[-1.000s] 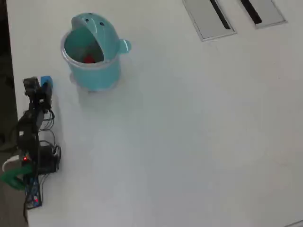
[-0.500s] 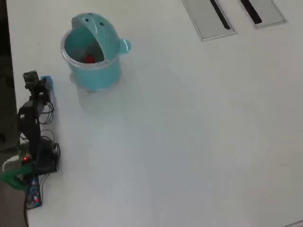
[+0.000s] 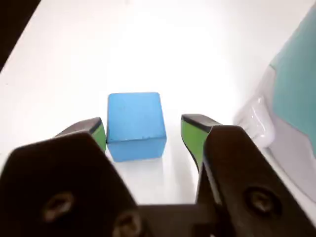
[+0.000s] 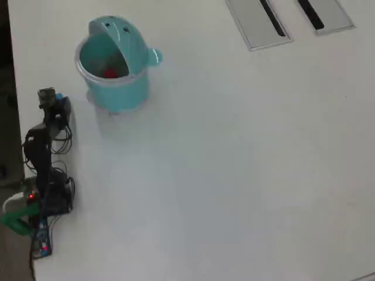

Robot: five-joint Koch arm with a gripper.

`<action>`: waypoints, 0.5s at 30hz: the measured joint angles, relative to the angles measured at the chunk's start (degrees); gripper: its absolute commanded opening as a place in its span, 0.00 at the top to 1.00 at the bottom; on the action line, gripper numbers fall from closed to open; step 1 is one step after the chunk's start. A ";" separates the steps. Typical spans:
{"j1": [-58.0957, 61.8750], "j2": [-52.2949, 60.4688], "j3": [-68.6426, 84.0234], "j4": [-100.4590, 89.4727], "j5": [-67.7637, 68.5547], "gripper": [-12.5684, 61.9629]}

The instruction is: Grasp RGB lego blocks and put them in the bin one by one.

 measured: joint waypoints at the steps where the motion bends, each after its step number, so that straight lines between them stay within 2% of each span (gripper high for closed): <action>1: -0.09 -0.53 -0.09 0.00 0.00 0.46; 15: -1.05 -5.45 -2.99 -1.32 0.00 0.49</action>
